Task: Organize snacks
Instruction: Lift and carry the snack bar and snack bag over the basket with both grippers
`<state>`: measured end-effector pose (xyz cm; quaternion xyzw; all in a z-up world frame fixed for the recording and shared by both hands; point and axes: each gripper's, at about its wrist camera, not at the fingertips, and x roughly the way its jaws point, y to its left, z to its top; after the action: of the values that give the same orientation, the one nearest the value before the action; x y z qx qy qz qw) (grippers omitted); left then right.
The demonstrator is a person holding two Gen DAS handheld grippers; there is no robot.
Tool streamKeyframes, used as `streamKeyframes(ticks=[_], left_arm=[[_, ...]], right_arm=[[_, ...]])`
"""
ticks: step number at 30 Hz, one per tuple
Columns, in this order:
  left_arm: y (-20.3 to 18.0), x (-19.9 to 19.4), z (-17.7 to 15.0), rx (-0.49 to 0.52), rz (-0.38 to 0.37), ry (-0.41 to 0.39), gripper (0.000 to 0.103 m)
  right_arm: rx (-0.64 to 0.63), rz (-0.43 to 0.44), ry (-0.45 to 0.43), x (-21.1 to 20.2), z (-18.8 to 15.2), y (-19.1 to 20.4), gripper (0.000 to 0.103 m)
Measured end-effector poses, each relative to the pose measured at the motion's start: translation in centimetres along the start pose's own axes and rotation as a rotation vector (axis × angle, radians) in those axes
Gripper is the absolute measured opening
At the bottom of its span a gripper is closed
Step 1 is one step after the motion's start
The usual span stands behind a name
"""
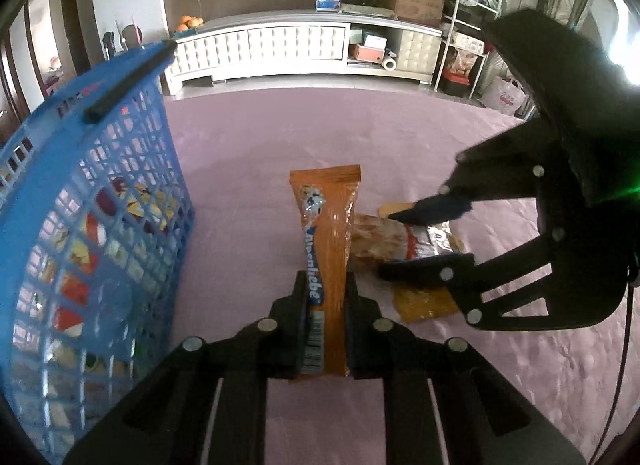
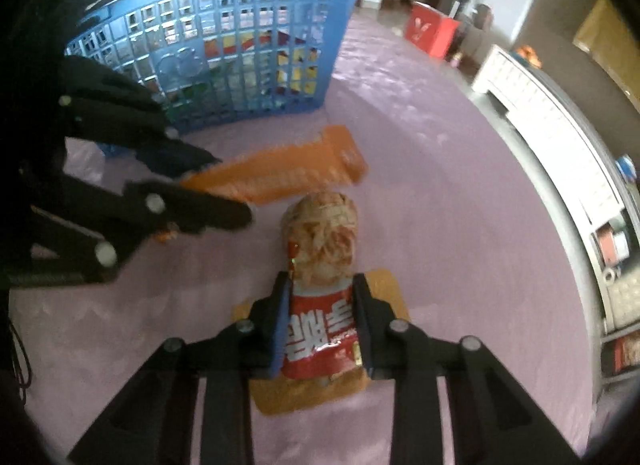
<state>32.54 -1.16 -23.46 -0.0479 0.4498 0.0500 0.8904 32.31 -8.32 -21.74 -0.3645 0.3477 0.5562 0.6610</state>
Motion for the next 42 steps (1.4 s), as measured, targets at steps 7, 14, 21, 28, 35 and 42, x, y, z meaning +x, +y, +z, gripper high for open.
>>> streamKeyframes(ticks=[7, 14, 21, 28, 35, 42], left_arm=[[-0.8, -3.4, 0.4, 0.011, -0.013, -0.046, 0.013], [-0.5, -9.3, 0.6, 0.022, -0.029, -0.127, 0.013], [1.1, -16.6, -0.1, 0.040, -0.030, -0.223, 0.013], [4.6, -22.4, -0.7, 0.047, -0.012, -0.300, 0.013], [8.6, -26.2, -0.9, 0.043, 0.016, -0.346, 0.013], [12.5, -27.4, -0.7, 0.050, 0.026, -0.336, 0.013]], right_arm=[[0.004, -0.073, -0.002, -4.9, -0.3, 2.2, 0.034], [0.010, -0.149, -0.038, -10.5, 1.5, 5.7, 0.034], [0.051, -0.219, -0.136, -16.5, 4.0, 9.5, 0.034], [0.086, -0.308, -0.204, -19.4, 7.4, 13.5, 0.034], [0.162, -0.344, -0.278, -20.1, 10.2, 14.1, 0.034], [0.244, -0.328, -0.298, -18.9, 13.4, 14.3, 0.034]])
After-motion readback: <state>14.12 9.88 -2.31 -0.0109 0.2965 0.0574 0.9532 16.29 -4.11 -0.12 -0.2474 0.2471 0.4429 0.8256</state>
